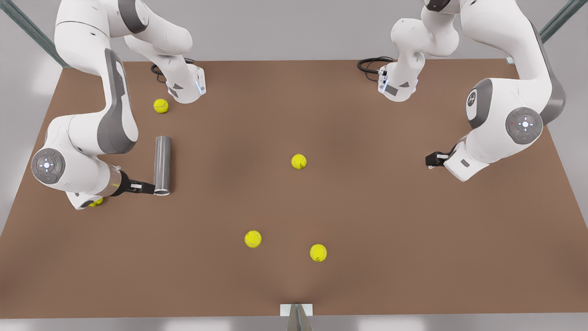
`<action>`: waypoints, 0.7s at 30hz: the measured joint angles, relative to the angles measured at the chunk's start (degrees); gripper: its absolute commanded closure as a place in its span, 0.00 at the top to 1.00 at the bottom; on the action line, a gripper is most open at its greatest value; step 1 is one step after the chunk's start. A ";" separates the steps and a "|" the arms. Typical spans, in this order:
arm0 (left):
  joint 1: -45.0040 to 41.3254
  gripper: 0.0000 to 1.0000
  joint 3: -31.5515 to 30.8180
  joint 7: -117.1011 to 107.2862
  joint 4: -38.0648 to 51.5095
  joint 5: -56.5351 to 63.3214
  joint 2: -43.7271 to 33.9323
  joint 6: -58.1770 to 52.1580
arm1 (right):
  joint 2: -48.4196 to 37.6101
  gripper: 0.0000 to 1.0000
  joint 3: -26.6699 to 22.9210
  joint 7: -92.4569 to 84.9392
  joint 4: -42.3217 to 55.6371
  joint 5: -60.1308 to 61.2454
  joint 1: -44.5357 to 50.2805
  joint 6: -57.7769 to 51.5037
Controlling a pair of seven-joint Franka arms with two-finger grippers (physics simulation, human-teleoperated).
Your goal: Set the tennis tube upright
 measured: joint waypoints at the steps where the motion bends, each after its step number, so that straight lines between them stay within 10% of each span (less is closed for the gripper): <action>1: 0.00 1.00 0.00 0.00 0.00 0.06 0.00 -0.02 | 0.02 1.00 0.00 -0.24 0.25 0.13 -0.34 -0.17; 11: 0.12 1.00 0.00 0.00 -0.32 0.23 0.22 -0.02 | 5.89 1.00 0.09 -1.83 -0.95 -4.09 4.36 -7.48; 21: 0.20 1.00 -0.09 0.05 -0.30 0.25 0.53 0.07 | -7.81 1.00 0.44 -18.29 -46.83 -4.50 -13.16 31.92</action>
